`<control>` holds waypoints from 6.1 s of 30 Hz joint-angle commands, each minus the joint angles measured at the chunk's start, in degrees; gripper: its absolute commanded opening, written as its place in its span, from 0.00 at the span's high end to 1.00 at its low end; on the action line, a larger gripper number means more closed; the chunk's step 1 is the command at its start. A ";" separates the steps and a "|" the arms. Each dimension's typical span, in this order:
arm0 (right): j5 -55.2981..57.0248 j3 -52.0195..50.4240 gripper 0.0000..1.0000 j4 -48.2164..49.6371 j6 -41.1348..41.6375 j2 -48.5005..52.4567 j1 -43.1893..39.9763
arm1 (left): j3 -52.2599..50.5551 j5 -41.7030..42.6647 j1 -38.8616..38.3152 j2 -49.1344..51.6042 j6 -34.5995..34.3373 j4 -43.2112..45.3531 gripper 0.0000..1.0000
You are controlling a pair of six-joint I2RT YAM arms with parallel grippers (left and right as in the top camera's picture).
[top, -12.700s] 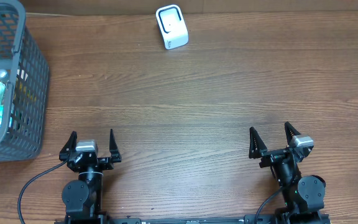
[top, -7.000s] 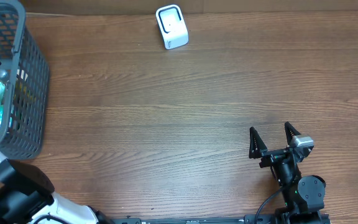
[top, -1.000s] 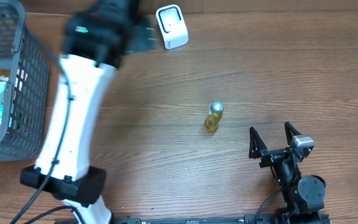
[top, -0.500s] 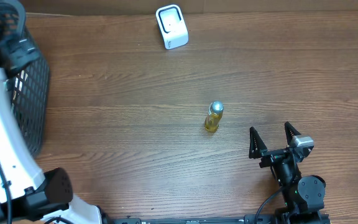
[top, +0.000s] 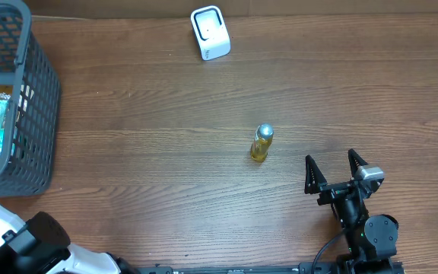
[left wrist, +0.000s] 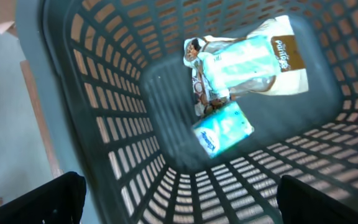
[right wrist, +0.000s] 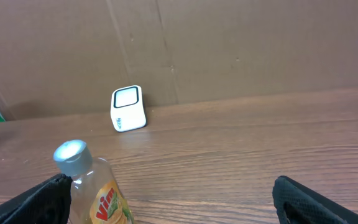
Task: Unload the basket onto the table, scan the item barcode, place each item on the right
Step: 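Move the left gripper back over the grey basket, then grasp the small green-and-white box inside the basket with the left gripper, then carry the green box out and set it left of the bottle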
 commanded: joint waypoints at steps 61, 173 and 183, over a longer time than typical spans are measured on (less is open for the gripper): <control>0.31 -0.59 0.00 0.13 0.22 -0.46 -0.26 | -43.47 13.97 0.17 7.45 15.58 39.60 0.01; 0.33 -0.59 0.00 0.13 0.22 -0.46 -0.26 | -41.31 3.41 -74.10 3.76 -20.24 34.07 0.53; 0.31 -0.59 0.00 0.13 0.22 -0.46 -0.26 | -52.37 2.78 -78.23 3.76 -20.79 45.29 0.59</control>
